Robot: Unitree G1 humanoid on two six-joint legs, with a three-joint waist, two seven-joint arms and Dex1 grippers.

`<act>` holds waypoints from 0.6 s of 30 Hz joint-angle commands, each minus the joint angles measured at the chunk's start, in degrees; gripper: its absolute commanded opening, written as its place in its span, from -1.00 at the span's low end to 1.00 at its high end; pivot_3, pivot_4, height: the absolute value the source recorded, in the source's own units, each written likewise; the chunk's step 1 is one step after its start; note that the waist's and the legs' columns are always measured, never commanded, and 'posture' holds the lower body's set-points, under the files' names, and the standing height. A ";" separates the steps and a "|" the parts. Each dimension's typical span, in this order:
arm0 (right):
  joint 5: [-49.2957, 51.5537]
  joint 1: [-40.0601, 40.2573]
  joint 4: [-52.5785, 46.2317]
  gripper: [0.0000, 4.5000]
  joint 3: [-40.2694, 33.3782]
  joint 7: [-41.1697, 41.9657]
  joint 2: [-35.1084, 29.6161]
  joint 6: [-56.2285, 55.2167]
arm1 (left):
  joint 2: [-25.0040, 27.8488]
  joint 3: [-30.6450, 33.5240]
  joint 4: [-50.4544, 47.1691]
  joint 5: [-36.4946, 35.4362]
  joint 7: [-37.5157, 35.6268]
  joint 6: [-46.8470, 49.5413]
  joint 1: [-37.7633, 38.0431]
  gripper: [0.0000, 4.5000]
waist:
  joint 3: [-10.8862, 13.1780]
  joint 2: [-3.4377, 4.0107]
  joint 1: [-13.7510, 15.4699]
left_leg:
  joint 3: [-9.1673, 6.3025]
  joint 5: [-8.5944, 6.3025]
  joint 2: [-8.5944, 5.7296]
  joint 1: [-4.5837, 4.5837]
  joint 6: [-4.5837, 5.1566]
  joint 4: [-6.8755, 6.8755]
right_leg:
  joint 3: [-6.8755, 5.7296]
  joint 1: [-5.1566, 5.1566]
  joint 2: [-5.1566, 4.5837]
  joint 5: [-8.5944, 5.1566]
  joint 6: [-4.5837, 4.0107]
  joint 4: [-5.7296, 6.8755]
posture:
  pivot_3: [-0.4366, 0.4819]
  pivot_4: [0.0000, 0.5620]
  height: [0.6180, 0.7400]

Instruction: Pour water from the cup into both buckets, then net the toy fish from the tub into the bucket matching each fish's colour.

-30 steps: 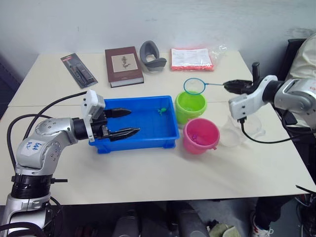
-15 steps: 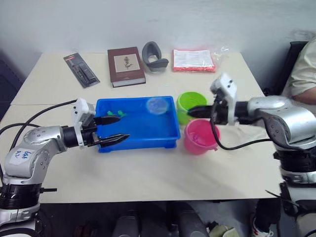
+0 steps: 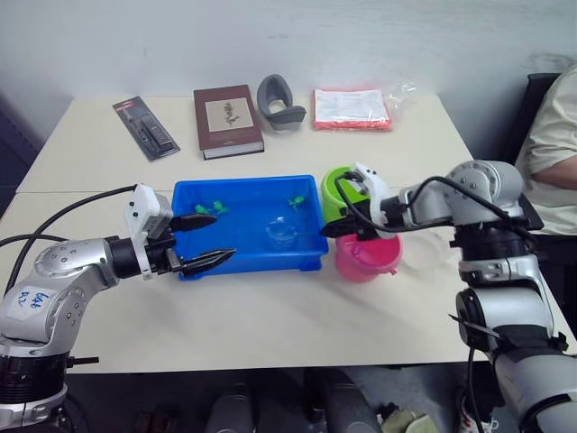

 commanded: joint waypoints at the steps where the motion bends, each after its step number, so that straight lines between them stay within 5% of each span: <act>1: 1.54 -2.67 3.91 -1.00 -5.64 -10.25 1.42 0.24 | -0.16 1.61 -2.28 -0.96 0.65 -0.67 0.24 0.99 | 0.00 0.00 0.06 | -0.05 0.00 0.00 -0.02 0.00 0.00 | -0.04 0.01 0.00 0.00 0.00 -0.01 | -0.05 -0.47 1.00; 13: -3.69 -3.29 -1.31 -1.00 -15.36 -21.64 7.49 0.24 | -0.71 0.44 -0.97 -0.44 0.80 -1.49 -1.56 0.99 | -0.01 0.01 0.28 | -0.10 -0.03 0.00 -0.25 0.07 -0.04 | -0.07 -0.05 -0.01 0.05 0.09 -0.06 | -0.05 -0.47 1.00; 18: -6.62 1.01 -13.12 -1.00 -2.97 -9.70 2.76 -7.18 | -0.91 0.02 0.46 -0.16 0.75 -1.90 -3.40 0.99 | -0.01 0.02 0.28 | -0.11 -0.03 -0.01 -0.45 0.08 -0.03 | -0.08 -0.26 0.00 0.05 0.10 -0.04 | -0.05 -0.47 1.00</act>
